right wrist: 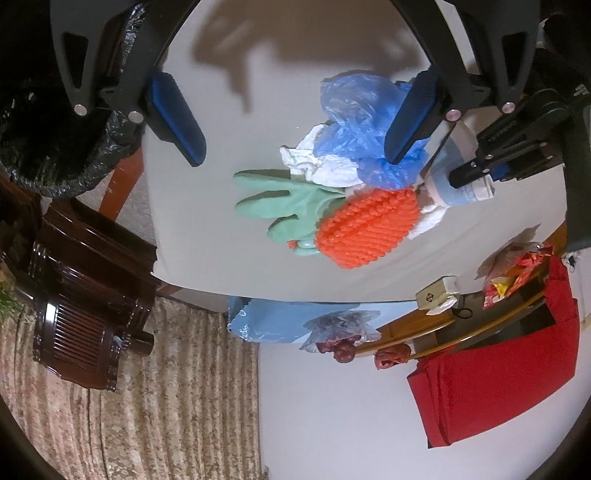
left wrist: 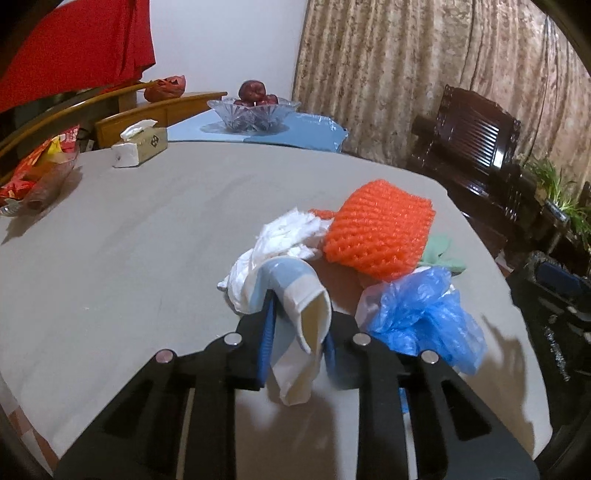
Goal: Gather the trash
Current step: 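Grasp the light blue paper cup with the left tool while the right tool grasps the orange mesh net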
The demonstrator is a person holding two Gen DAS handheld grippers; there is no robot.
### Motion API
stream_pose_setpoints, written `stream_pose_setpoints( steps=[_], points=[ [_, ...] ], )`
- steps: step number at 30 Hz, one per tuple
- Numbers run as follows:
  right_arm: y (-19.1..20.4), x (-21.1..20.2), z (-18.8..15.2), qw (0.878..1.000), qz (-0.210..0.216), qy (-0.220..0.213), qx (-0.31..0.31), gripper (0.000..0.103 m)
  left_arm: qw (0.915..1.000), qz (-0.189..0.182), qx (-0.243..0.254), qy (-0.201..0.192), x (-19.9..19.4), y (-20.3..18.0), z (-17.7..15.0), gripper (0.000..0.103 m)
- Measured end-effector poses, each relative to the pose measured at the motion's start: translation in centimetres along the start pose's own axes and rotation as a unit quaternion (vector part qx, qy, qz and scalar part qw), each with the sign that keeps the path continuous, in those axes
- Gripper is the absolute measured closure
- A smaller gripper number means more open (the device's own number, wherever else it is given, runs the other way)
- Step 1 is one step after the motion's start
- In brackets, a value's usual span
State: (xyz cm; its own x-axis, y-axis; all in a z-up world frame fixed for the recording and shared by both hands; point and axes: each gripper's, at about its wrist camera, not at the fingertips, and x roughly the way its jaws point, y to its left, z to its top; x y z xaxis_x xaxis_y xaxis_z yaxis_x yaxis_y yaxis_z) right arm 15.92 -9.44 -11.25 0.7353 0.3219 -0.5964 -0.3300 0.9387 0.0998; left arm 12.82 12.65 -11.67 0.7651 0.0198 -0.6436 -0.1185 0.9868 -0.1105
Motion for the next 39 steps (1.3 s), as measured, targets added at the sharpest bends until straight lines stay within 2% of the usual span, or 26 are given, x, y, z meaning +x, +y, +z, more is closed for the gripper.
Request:
stream_pose_setpoints(
  steps=[6,10,14,24,31,34,39],
  points=[
    [1.3,0.7,1.5,1.000,0.018,-0.009,0.001,0.011,0.9992,-0.009,-0.008,-0.039,-3.2,0.6,1.3,0.082],
    [2.8,2.0,2.9,0.999,0.032,-0.012,-0.001,0.016,0.9982,-0.001,-0.011,-0.060,-4.0,0.7,2.4,0.082],
    [3.9,4.0,4.0,0.999,0.045,0.001,0.007,0.023,0.9976,0.014,-0.016,-0.067,-3.7,1.2,3.3,0.082],
    [5.8,7.8,4.7,0.999,0.028,0.033,-0.004,0.025,0.9975,0.030,-0.018,-0.061,-2.3,2.7,4.0,0.082],
    [6.6,9.7,3.8,0.997,0.025,0.070,-0.019,0.046,0.9978,0.037,-0.016,-0.052,-1.8,3.3,4.1,0.082],
    [6.9,9.6,3.9,0.997,0.038,0.069,-0.024,0.059,0.9979,0.039,-0.018,-0.049,-1.7,3.5,4.0,0.082],
    [6.9,8.6,4.1,0.996,0.066,0.061,-0.021,0.070,0.9978,0.041,-0.021,-0.048,-1.9,3.7,4.1,0.082]
  ],
)
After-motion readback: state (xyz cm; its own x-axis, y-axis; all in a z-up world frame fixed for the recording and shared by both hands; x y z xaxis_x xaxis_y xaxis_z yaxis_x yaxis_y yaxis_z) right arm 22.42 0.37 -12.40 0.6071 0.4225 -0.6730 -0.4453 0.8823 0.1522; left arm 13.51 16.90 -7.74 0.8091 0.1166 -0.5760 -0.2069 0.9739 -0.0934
